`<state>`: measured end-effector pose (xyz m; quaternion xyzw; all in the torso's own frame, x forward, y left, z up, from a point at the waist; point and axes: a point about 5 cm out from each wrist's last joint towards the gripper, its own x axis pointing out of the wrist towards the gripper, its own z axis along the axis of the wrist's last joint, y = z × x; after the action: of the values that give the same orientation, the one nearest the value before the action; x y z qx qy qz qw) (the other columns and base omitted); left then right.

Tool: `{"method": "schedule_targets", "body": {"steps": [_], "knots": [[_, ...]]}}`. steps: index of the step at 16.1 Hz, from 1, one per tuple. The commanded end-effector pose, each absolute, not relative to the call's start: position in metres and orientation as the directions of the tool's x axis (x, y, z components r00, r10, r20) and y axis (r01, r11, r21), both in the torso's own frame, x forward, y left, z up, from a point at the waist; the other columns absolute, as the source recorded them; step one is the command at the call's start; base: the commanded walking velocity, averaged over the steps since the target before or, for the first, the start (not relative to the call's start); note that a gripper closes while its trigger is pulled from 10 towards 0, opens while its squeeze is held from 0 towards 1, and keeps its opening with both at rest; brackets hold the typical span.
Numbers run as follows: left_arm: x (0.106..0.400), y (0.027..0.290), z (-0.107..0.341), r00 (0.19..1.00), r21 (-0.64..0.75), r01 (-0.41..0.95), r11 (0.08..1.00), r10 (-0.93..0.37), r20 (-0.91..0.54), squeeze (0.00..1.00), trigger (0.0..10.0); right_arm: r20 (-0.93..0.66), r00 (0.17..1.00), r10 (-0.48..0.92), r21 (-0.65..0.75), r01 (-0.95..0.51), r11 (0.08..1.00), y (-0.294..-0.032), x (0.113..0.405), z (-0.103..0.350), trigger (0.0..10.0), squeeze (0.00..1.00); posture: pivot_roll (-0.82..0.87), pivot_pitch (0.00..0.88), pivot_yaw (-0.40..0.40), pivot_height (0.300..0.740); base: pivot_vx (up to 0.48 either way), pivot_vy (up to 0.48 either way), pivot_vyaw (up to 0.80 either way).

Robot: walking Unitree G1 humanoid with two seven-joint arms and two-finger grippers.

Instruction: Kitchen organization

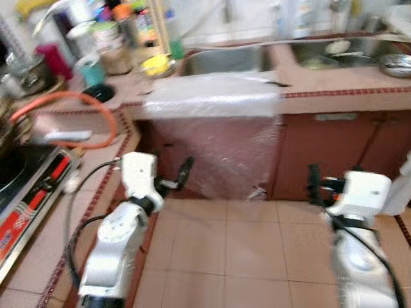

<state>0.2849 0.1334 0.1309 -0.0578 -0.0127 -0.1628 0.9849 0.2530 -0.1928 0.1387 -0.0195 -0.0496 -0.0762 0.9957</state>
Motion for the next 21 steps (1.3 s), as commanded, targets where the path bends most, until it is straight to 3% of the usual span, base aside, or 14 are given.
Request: {"method": "schedule_targets", "body": {"steps": [1,4,5,21], "knots": [[0.284,0.133,0.136,0.95,-0.126,0.31,0.942,-0.304,0.068,0.0,10.0,0.111,0.983,-0.145,-0.041,0.15,0.988,-0.195,0.254,0.143,10.0,1.0,-0.01,0.0,0.11,0.74,0.0,0.0,0.0],[0.28,0.124,0.142,0.937,-0.165,0.347,0.923,-0.331,0.115,0.0,10.0,0.12,0.987,-0.107,-0.063,0.115,0.991,-0.195,0.259,0.148,10.0,0.94,-0.01,0.0,0.088,0.74,0.0,0.0,0.0],[0.28,0.123,0.145,0.932,-0.16,0.356,0.921,-0.337,0.135,0.0,10.0,0.133,0.987,-0.095,-0.079,0.106,0.991,-0.194,0.261,0.151,10.0,0.86,-0.01,0.0,0.085,0.74,0.405,0.0,0.0],[0.281,0.121,0.15,0.922,-0.157,0.378,0.912,-0.357,0.147,0.0,10.0,0.154,0.987,-0.045,-0.081,0.058,0.995,-0.183,0.263,0.153,10.0,0.86,0.0,0.0,0.106,0.74,0.463,0.0,0.0]]}}
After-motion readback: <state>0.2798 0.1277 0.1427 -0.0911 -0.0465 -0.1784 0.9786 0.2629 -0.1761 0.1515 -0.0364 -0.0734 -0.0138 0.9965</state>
